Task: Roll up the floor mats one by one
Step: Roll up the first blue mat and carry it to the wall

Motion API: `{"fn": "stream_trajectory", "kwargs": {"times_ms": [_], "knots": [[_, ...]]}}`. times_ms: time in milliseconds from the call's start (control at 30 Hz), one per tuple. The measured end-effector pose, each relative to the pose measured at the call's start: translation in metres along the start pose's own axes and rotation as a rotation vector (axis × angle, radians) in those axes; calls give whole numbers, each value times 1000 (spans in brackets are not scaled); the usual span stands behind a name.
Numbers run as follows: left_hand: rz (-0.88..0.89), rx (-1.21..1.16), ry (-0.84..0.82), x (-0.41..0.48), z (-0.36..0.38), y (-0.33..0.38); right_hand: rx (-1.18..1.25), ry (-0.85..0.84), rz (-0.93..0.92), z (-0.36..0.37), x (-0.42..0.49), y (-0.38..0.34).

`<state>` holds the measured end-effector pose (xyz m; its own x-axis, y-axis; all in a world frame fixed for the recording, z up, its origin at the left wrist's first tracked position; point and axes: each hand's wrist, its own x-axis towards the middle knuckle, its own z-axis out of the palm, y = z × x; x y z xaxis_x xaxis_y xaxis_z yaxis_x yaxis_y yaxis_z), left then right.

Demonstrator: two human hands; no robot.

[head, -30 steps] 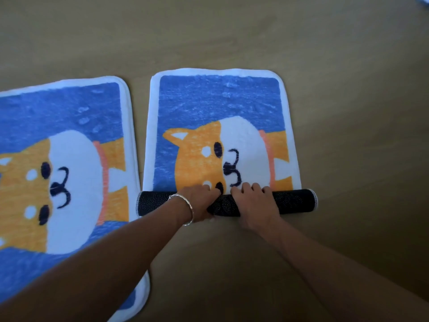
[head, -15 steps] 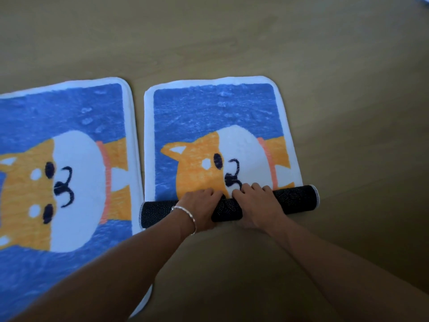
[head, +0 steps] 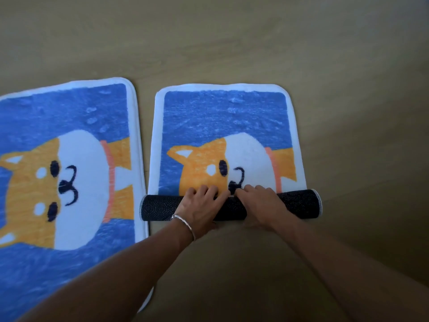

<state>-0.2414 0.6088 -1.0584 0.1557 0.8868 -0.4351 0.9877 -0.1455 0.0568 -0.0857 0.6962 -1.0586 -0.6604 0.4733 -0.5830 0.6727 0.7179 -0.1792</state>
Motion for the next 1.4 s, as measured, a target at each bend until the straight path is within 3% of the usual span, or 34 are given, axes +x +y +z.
{"fn": "stream_trajectory", "kwargs": {"times_ms": [100, 267, 367, 467, 533, 700, 867, 967, 1100, 1133, 1200, 1267, 1333, 1400], "knots": [[-9, -20, -111, 4, -5, 1, 57, -164, -15, -10, 3, 1], [0, -194, -347, 22, -16, 5, -144, 83, -77, 8, -17, -9], [34, -123, -185, 11, -10, 5, -96, 118, -58, 11, -14, -8], [54, 42, 31, 1, 0, 3, -13, 13, -58, -1, -3, -5], [28, 24, -29, -1, 3, 5, -5, -20, -70, -3, -3, -6], [17, -163, -202, 14, -10, -4, -195, 159, -61, 11, -16, -8], [85, 22, 117, -1, 6, -6, -33, 54, -42, -2, 2, -2], [-27, -38, -41, 0, 4, -1, 23, -69, -61, -12, 6, 1], [-57, -272, -202, 15, -11, -4, -206, 118, -86, 5, -13, -4], [-40, -273, -205, 14, -11, -3, -235, 147, -83, 9, -14, -5], [-5, -162, -59, 8, -3, -2, -216, 227, -65, 8, -7, -4], [-7, -37, 53, 0, 3, 3, -64, 121, -79, -3, 0, -1], [-53, -54, 24, 0, 2, 6, 7, 34, -81, -7, 4, 1], [-76, -140, -67, 8, -6, 3, -68, 92, -104, -4, 0, 0]]}}
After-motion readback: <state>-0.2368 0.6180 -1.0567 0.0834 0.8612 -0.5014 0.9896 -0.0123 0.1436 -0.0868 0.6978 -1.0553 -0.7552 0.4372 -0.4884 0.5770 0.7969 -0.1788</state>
